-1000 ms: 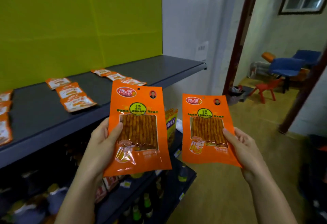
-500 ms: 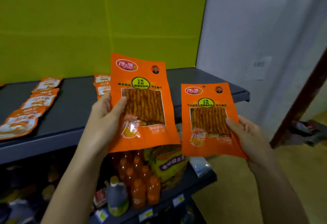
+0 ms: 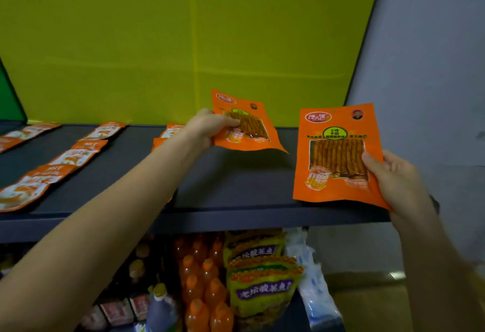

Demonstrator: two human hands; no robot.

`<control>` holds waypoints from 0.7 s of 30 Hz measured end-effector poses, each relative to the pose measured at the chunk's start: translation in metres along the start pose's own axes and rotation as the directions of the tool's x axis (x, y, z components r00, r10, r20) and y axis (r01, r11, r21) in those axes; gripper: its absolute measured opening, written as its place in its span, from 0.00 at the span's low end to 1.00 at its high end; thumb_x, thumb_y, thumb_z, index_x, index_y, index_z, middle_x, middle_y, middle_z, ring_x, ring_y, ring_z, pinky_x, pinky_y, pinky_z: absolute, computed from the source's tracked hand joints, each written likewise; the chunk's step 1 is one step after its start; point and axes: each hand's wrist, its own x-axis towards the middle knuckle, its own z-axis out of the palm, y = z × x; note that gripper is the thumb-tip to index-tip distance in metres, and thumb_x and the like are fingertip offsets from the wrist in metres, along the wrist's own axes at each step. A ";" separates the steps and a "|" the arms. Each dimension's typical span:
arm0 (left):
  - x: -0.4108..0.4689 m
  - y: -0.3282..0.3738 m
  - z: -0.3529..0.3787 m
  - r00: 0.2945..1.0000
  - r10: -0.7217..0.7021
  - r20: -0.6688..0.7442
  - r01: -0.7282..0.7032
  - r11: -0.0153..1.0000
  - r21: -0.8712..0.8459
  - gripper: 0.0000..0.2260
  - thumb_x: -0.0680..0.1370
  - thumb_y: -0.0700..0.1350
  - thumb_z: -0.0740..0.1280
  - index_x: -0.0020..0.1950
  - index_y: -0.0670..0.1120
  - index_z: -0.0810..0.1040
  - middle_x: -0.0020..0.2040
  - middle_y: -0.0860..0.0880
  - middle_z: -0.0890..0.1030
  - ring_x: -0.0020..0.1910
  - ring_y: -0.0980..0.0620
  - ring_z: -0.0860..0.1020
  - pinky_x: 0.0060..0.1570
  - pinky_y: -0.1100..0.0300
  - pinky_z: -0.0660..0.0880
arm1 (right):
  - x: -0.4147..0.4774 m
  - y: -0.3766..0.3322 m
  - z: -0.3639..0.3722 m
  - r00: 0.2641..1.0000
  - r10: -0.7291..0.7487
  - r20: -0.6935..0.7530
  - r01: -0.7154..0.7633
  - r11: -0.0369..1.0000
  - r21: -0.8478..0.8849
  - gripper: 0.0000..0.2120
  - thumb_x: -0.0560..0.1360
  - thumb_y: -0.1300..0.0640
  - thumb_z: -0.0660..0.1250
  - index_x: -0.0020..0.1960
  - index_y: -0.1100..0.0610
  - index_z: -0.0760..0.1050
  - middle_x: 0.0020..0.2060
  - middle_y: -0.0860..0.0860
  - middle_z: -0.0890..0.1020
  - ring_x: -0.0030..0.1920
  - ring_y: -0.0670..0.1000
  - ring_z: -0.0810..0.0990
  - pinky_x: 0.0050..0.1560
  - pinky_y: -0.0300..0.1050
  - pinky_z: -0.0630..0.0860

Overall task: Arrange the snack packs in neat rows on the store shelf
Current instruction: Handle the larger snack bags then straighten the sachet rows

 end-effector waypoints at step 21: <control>0.075 -0.035 0.007 0.993 0.054 -0.103 0.063 0.496 0.866 0.14 0.76 0.44 0.63 0.57 0.39 0.77 0.60 0.38 0.78 0.60 0.40 0.76 0.56 0.53 0.72 | 0.007 0.011 0.090 0.974 0.057 0.219 -0.015 0.982 -0.186 0.05 0.76 0.56 0.64 0.45 0.45 0.75 0.42 0.54 0.85 0.43 0.55 0.84 0.52 0.58 0.79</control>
